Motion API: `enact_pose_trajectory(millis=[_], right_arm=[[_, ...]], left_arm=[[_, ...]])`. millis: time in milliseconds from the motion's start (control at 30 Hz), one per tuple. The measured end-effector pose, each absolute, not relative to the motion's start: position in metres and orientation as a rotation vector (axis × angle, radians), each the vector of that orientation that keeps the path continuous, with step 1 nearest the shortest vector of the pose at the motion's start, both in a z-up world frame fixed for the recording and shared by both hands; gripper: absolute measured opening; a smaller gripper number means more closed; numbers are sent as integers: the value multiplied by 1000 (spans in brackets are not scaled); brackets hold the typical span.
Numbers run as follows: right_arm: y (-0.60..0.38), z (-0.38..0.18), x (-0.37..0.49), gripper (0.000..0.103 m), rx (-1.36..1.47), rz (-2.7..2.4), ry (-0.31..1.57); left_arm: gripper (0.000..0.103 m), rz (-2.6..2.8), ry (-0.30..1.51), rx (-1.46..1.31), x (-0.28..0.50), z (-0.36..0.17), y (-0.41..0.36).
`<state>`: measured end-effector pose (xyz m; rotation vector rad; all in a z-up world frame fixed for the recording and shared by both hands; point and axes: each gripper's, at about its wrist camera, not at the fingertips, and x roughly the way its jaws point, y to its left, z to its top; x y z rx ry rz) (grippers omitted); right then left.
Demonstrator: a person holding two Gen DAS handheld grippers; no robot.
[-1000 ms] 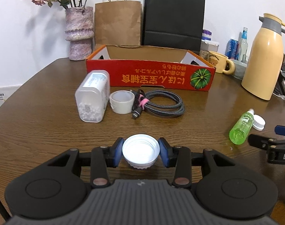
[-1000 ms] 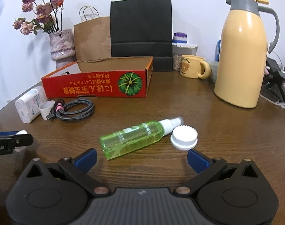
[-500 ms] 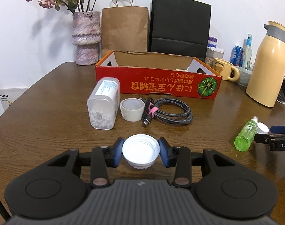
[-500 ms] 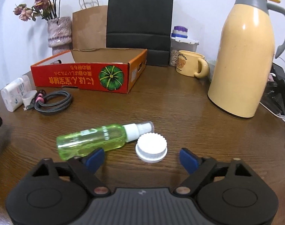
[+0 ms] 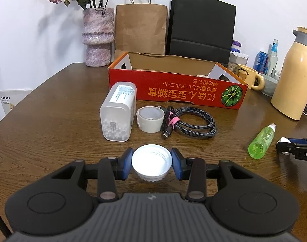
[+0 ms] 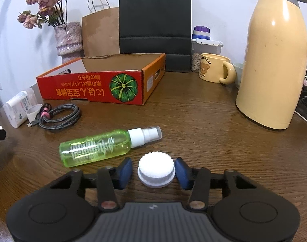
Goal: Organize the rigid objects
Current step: 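Grasp the white ridged cap with the right gripper while left holds the lid, then carry the white lid and ridged cap over the cardboard box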
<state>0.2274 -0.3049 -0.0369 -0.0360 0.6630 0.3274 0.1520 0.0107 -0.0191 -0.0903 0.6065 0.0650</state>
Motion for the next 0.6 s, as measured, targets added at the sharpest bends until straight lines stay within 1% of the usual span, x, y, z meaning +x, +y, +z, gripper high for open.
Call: enact_pose_trajectory(millis=[33,67,600], right_arm=[[-305,-37,227,40,-33,332,662],[-304,-37,227,40,-31,337,661],[-270,-20,207,39,-12,468,545]], left_arm=[[41,63,607,-92,152,-19,11],[41,63,608,-92,153,-20,11],[41,47,602,-116,153,-20,15]])
